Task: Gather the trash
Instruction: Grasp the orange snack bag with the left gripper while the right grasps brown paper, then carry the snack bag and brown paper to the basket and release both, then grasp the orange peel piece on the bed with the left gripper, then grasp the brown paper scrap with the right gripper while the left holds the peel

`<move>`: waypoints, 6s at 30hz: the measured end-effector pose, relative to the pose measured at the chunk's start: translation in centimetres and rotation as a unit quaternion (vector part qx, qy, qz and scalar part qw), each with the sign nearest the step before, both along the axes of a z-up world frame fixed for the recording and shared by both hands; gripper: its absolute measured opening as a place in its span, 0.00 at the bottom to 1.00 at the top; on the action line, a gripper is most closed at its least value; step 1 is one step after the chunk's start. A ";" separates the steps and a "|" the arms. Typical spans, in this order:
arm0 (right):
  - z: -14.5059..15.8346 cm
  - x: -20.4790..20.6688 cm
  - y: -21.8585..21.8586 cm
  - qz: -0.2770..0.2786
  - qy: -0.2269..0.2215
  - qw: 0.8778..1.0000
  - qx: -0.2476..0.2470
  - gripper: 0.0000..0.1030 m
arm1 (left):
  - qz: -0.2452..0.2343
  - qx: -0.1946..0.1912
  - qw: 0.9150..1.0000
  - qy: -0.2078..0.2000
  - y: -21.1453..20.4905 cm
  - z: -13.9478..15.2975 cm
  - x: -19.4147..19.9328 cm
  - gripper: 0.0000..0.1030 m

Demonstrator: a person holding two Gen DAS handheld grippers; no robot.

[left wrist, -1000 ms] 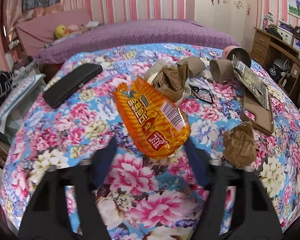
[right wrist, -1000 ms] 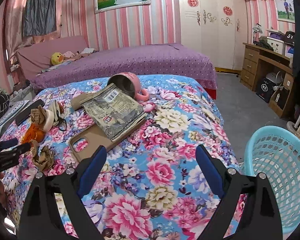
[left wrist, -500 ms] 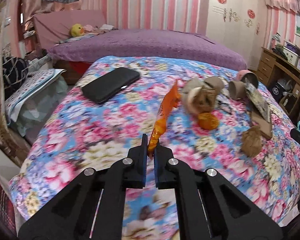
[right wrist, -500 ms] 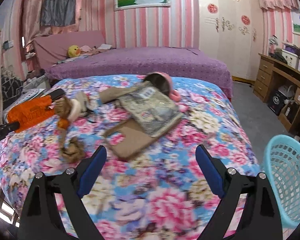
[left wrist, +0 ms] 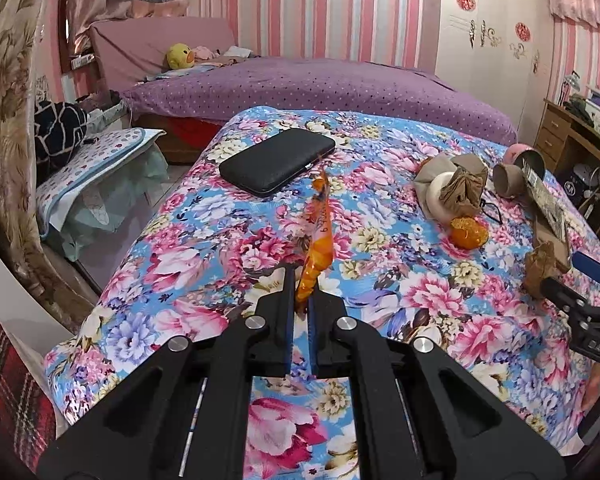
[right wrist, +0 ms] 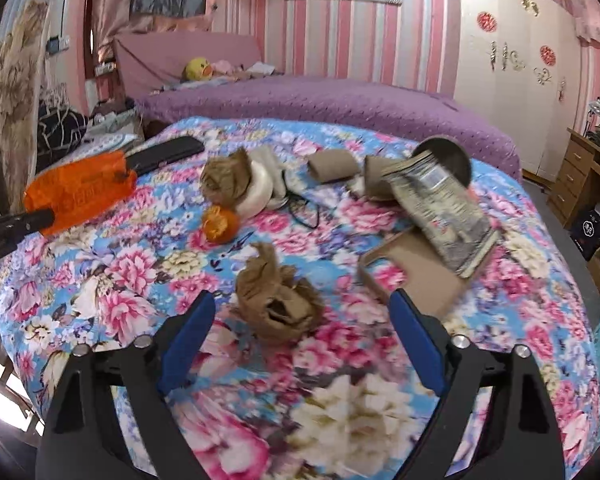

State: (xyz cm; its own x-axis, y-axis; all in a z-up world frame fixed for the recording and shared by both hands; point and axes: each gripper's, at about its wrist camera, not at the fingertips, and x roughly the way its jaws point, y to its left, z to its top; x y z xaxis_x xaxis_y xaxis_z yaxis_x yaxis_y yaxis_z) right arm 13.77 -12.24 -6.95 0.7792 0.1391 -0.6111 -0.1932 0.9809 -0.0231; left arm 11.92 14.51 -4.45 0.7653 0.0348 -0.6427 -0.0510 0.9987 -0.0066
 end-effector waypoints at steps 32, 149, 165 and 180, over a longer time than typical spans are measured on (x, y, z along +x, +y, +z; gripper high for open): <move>3.9 -3.0 -15.1 -0.087 -0.045 0.995 0.023 0.40 | -0.076 0.020 0.993 -0.085 -12.1 4.9 -1.8 0.04; 3.5 -5.3 -27.4 -0.167 -0.050 0.985 0.022 0.90 | -0.101 0.023 0.994 -0.027 -19.5 0.8 3.8 0.95; 2.0 -0.8 -21.9 -0.146 -0.019 0.989 0.032 0.90 | -0.071 -0.025 0.995 0.063 -13.8 -2.9 9.2 0.73; 2.1 -0.4 -19.2 -0.126 -0.015 0.992 0.030 0.90 | -0.120 0.002 0.993 0.016 -12.8 -0.4 5.4 0.27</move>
State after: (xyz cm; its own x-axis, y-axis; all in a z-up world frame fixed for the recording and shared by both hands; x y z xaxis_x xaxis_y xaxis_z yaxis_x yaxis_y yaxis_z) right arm 13.35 -31.40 -4.86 0.8118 -0.0268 -0.5834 0.0575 0.9978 0.0342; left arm 17.31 1.68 -4.89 0.7316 -0.1436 -0.6665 0.1881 0.9821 -0.0052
